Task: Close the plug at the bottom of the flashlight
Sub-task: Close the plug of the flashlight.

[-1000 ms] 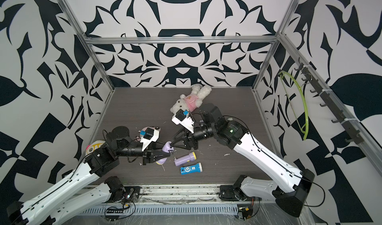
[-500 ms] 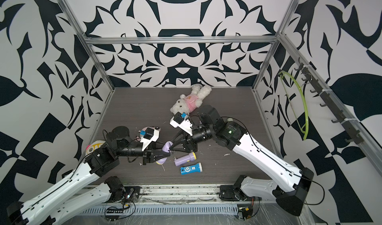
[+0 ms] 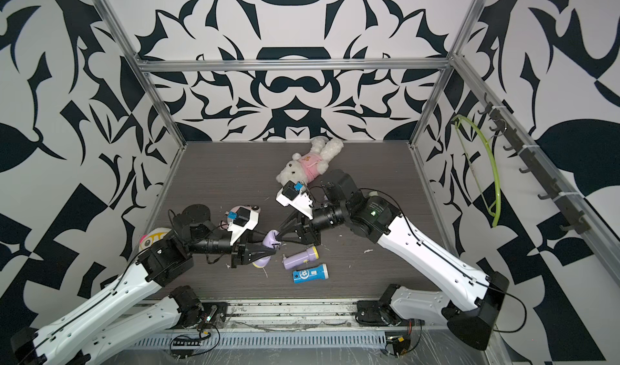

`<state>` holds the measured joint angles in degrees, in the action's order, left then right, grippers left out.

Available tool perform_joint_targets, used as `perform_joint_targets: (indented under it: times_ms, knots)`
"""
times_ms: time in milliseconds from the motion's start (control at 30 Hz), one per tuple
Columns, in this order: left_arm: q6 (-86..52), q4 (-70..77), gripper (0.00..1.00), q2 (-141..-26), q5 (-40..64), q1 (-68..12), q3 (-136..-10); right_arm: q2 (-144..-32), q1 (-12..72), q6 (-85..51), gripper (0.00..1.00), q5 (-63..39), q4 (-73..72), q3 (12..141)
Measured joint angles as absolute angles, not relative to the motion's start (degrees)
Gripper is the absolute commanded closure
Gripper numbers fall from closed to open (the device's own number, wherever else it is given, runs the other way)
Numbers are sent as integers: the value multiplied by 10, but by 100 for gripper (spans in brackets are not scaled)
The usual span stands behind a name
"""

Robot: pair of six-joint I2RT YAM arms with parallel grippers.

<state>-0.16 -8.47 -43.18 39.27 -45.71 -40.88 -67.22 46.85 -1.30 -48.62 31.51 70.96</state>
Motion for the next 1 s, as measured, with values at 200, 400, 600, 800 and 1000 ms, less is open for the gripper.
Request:
perform_joint_targets:
  times_ms: [200,400,600,800,1000]
  knots:
    - [-2,-90,80,-432,393,-457,-409,-676,469,-13,71,-488,318,710]
    - [-1,-91,80,-432,394,-457,-409,-677,468,-16,77,-488,319,711]
    - [0,-97,79,-435,398,-457,-409,-682,466,-16,81,-489,319,712]
    - [-1,-102,79,-436,399,-458,-409,-688,466,-15,85,-489,314,712]
    - [-1,-101,79,-436,399,-458,-409,-691,467,-11,76,-485,313,715]
